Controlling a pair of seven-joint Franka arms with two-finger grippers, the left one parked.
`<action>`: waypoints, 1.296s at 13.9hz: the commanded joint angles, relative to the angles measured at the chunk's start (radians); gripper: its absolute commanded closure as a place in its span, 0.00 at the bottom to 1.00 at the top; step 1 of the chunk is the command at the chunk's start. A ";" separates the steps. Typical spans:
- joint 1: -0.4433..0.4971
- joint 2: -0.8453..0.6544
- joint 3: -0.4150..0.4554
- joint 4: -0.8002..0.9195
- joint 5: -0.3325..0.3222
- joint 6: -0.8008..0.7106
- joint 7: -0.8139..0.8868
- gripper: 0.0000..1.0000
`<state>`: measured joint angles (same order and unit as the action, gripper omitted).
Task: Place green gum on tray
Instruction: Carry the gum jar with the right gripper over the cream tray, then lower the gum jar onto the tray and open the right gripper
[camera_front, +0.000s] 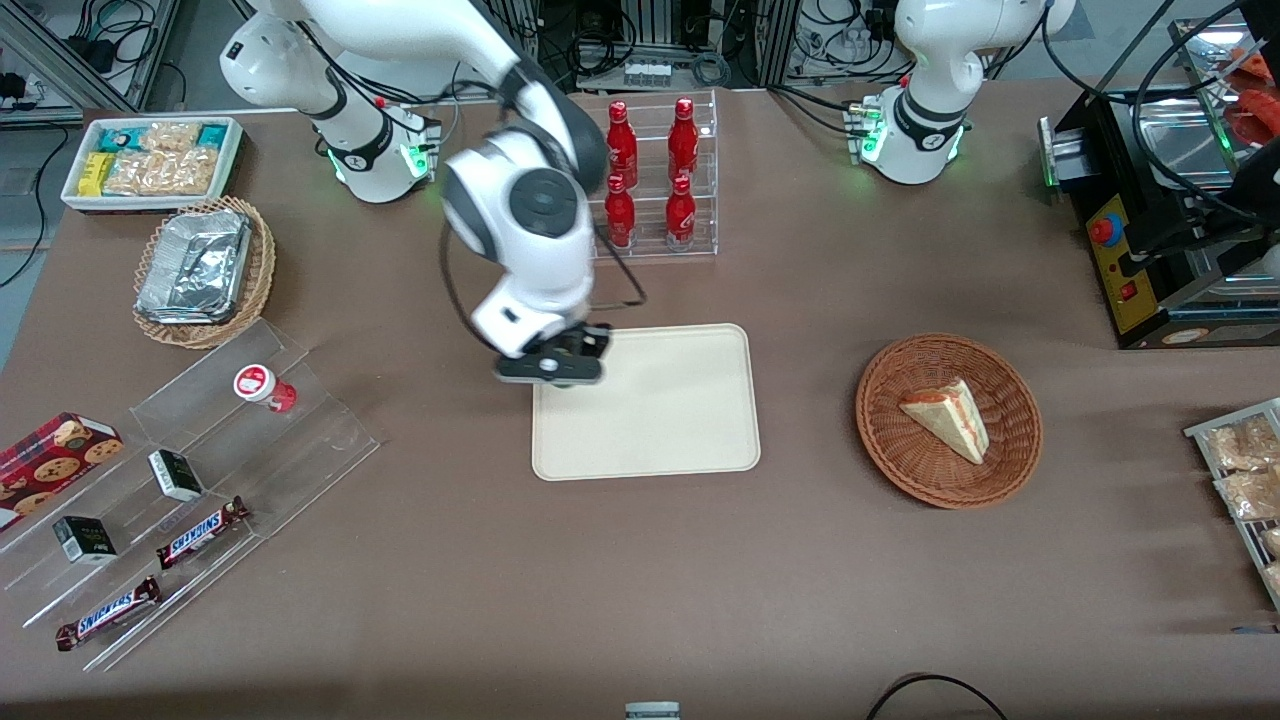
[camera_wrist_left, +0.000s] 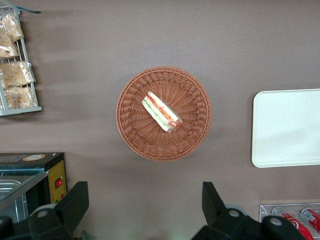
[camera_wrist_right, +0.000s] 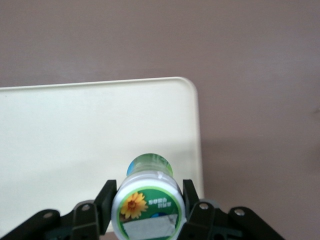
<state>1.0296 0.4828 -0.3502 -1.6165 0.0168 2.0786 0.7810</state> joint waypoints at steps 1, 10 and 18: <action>0.038 0.144 -0.015 0.110 0.031 0.049 0.079 1.00; 0.056 0.307 0.020 0.196 0.109 0.138 0.132 1.00; 0.044 0.306 0.039 0.185 0.158 0.136 0.113 0.00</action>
<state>1.0882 0.7772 -0.3186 -1.4585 0.1450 2.2148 0.9060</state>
